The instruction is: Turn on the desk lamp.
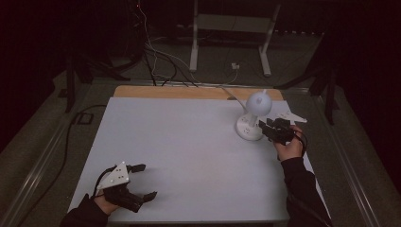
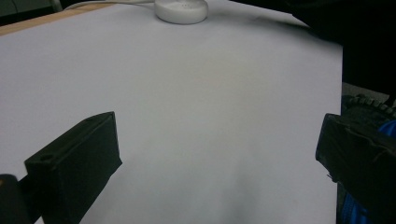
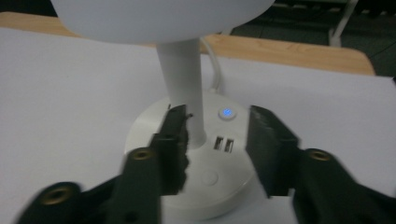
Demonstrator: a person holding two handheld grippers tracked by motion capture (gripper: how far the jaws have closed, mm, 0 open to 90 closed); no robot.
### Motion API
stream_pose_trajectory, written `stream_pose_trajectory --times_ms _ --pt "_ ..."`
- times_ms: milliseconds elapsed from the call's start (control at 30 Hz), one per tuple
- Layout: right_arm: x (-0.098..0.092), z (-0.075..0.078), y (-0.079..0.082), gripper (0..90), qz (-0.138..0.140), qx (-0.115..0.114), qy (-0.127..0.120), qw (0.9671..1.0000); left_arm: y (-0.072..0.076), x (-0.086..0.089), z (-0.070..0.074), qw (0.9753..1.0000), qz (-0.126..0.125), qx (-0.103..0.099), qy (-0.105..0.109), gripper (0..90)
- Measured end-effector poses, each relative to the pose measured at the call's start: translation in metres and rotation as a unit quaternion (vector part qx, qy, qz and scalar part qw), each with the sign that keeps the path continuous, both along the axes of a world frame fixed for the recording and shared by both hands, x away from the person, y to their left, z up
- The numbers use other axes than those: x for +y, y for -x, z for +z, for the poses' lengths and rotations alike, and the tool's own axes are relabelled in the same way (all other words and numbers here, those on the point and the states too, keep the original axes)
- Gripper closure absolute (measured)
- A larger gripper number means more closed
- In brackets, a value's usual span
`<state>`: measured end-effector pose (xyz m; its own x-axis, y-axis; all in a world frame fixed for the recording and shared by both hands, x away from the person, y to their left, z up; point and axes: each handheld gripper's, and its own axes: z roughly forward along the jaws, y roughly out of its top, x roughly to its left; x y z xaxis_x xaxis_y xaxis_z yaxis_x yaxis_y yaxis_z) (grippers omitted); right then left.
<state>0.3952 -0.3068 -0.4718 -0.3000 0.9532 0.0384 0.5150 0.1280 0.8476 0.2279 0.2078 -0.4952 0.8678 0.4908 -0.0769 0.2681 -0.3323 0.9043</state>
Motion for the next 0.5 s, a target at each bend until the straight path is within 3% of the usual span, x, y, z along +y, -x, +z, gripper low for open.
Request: stream_pose_trajectory --times_ms 100,333,500 --pt "0.0001 -0.001 0.0002 74.3 0.002 0.0 0.0 1.0 0.0 0.0 -0.0001 1.0 0.0 0.0 -0.001 0.3" --pt "0.0021 -0.0039 -0.0005 83.0 -0.001 0.008 0.011 0.9999 0.0 -0.0003 -0.0002 1.0 -0.001 0.0 -0.003 0.3" --pt "0.0046 -0.0077 -0.0011 90.0 -0.006 0.011 0.032 0.9994 0.0 -0.0002 -0.0002 1.0 -0.001 0.0 -0.003 0.3"
